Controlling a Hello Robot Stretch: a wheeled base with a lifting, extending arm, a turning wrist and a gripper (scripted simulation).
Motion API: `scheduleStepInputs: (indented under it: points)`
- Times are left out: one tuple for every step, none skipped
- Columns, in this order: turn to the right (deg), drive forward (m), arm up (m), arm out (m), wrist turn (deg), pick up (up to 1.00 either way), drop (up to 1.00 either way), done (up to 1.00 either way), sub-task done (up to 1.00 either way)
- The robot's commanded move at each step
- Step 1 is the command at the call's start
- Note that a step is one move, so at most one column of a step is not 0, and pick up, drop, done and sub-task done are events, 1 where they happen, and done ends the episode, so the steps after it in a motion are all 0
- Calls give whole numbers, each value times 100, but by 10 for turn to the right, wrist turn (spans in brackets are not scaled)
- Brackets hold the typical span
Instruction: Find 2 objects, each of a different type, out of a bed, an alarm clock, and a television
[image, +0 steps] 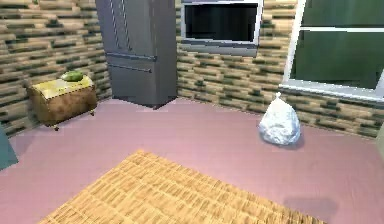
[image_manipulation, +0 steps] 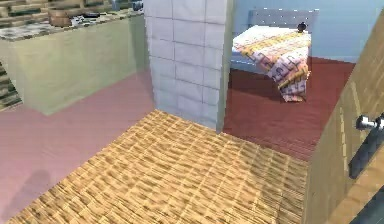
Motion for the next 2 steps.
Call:
scheduleStepInputs:
  points:
    - [450, 0, 0, 0, 0, 0, 0, 0, 0]
    - [450, 0, 0, 0, 0, 0, 0, 0, 0]
